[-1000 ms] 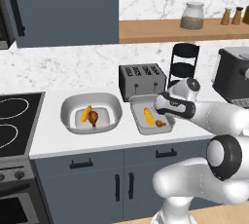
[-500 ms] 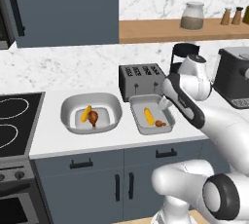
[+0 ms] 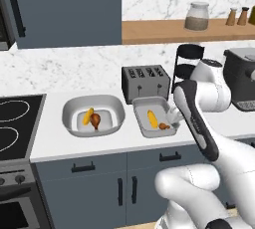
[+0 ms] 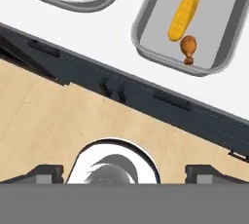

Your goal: Place one corn and one chicken drumstick in each tupperware on the nearby counter, to pack two identical lunches.

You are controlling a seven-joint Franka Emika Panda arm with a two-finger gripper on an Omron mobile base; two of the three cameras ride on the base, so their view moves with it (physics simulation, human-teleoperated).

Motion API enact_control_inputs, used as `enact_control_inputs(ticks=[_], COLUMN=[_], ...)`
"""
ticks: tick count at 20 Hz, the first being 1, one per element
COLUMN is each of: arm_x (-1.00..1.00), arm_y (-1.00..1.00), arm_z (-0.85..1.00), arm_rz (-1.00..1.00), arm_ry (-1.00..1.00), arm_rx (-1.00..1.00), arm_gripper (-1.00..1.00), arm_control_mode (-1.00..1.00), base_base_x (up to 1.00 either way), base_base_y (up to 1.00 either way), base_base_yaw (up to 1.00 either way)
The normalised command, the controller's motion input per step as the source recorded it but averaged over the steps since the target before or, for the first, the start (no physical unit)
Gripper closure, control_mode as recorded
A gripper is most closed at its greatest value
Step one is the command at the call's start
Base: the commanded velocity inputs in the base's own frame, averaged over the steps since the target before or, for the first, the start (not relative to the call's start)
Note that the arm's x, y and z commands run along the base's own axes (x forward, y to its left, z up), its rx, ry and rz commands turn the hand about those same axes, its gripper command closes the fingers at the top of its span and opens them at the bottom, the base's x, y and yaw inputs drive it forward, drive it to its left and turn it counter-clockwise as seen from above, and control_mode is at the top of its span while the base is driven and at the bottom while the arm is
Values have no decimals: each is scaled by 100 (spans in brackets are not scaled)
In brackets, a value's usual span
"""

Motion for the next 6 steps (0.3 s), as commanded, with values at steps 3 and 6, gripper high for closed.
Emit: enact_control_inputs(ticks=[3,6], arm_x=[-100,-100], arm_y=[0,0], arm_z=[17,38], arm_rz=[-15,-11], arm_ry=[0,-2], arm_rx=[14,10], arm_gripper=[-100,-100], arm_control_mode=[-100,-100], base_base_x=[0,0], base_base_y=[0,0], base_base_yaw=[0,0])
